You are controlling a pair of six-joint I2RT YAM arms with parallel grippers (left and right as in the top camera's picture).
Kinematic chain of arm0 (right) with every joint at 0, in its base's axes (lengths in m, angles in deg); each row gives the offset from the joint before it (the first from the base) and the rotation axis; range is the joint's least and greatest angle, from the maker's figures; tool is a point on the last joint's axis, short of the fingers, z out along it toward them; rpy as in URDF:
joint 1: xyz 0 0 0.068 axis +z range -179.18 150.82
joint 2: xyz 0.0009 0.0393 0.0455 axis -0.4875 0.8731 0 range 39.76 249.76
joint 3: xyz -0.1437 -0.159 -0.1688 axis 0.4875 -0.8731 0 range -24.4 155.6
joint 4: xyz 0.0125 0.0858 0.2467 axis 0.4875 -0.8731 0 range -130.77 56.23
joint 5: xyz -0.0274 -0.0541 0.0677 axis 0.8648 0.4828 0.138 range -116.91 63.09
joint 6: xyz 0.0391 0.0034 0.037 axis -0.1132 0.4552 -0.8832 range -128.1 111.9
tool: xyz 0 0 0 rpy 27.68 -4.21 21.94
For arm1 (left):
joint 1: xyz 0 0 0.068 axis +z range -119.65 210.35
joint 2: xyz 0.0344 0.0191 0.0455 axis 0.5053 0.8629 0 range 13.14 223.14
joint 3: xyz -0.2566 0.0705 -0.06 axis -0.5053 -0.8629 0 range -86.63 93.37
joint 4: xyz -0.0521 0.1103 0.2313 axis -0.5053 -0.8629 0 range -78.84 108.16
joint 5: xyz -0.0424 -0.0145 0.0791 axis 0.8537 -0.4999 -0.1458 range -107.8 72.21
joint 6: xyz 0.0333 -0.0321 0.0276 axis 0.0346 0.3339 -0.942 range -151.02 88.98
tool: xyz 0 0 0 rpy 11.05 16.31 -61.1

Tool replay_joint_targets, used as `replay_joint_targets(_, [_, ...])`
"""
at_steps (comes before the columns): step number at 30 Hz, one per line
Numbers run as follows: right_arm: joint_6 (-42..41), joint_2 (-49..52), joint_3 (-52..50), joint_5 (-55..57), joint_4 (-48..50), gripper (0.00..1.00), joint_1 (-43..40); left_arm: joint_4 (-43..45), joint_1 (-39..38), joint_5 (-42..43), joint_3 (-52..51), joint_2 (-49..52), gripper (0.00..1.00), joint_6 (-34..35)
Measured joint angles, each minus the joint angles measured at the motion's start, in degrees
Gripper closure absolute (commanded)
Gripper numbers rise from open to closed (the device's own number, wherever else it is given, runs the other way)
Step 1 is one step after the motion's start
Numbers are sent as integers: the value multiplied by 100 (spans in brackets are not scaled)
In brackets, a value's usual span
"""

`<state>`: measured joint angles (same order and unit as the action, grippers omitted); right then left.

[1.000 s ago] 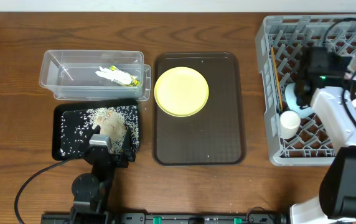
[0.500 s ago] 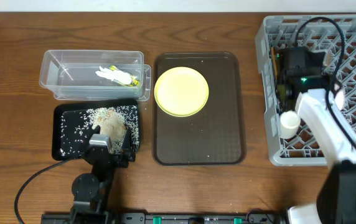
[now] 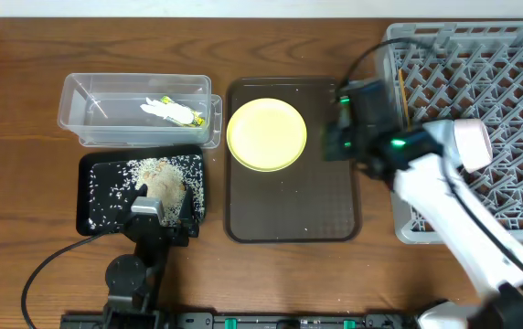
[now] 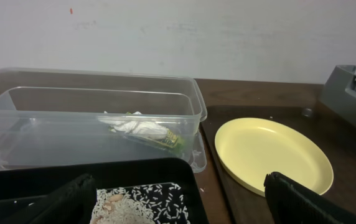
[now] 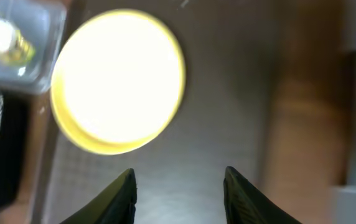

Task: Sort waste into correct bins and load items into the dishwasher rack
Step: 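Reach the right gripper to the yellow plate and grasp its edge, then lift the yellow plate with the right gripper and lower it into the rack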

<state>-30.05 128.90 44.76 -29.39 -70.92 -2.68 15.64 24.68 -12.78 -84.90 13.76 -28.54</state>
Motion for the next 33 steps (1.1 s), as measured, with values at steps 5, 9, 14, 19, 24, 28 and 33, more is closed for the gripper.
replay_joint_targets(5, [-629, 1032, -28, -83, 553, 61, 278, 0, 0, -2, 0, 0, 12, 0])
replay_joint_targets(9, [-1123, 1659, -37, 125, 1056, 55, 271, 0, 0, -2, 0, 0, 12, 0])
replay_joint_targets(14, [-1482, 2337, -39, 382, 1589, 70, 264, 0, 0, 0, 0, 0, 12, 0])
replay_joint_targets(19, [-1696, 2463, 48, 444, 1462, 99, 258, 0, 0, 0, 0, 0, 12, 2])
replay_joint_targets(24, [-1786, 2317, 87, 452, 949, 99, 153, 0, 0, -2, 0, 0, 12, 0])
replay_joint_targets(28, [-1576, 1790, -57, 699, 461, 99, -109, 0, 0, 0, 0, 0, 12, 0])
replay_joint_targets(33, [-909, 238, -101, 1773, 122, 99, -551, 0, 0, 0, 0, 0, 12, 2])
